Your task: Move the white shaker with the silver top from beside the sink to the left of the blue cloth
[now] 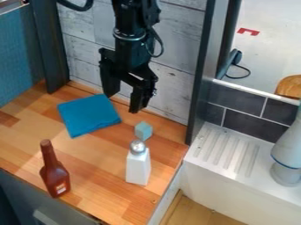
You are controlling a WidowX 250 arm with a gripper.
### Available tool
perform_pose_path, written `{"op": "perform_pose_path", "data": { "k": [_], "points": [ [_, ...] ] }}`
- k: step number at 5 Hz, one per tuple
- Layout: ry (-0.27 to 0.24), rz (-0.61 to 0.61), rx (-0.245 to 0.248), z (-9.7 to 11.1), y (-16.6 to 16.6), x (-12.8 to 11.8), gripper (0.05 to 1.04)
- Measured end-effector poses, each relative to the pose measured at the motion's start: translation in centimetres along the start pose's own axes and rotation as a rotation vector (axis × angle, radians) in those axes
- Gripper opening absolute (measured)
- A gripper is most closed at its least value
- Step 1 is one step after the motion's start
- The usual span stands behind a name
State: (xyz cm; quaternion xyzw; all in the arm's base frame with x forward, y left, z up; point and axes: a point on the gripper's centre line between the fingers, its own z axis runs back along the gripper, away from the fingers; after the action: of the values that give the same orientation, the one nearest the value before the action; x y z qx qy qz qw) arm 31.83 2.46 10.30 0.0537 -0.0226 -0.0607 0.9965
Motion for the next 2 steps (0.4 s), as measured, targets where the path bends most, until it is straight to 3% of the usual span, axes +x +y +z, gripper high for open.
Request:
{"op": "perform_pose_path", "data": {
  "k": [1,2],
  "points": [
    [0.034,-0.002,-0.009,-1.0,-0.2,-0.4,1.001],
    [0.039,-0.004,-0.052,-2.2,-1.1,-1.0,1.001]
  ]
}}
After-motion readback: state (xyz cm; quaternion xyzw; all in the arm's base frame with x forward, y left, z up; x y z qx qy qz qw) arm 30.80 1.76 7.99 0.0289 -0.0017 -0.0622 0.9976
